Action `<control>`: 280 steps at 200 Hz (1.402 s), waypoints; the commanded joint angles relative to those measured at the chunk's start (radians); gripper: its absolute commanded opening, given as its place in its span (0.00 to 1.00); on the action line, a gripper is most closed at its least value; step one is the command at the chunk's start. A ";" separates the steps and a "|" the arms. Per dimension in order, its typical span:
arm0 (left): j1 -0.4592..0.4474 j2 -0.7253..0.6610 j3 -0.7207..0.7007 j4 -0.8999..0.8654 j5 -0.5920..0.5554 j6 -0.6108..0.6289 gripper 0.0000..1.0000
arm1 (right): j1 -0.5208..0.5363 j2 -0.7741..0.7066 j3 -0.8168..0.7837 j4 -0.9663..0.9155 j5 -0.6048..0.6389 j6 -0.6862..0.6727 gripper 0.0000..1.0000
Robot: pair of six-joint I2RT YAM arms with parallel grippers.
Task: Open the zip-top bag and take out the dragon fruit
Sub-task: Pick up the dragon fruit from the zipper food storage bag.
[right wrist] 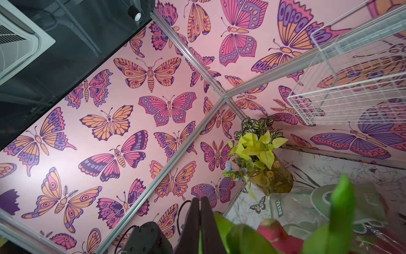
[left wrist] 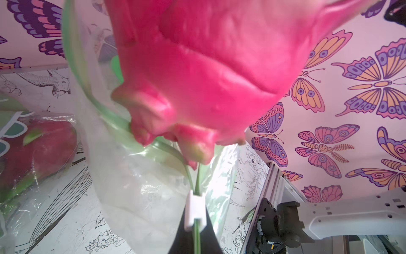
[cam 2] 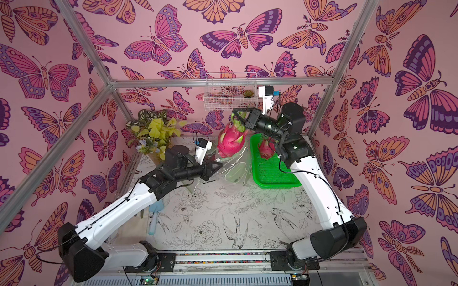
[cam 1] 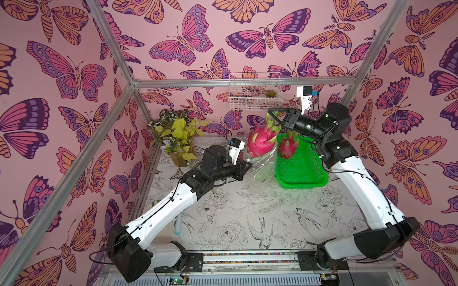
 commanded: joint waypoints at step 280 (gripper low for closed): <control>0.075 -0.096 -0.002 -0.157 0.146 -0.112 0.00 | -0.183 -0.072 0.155 -0.565 0.221 -0.522 0.00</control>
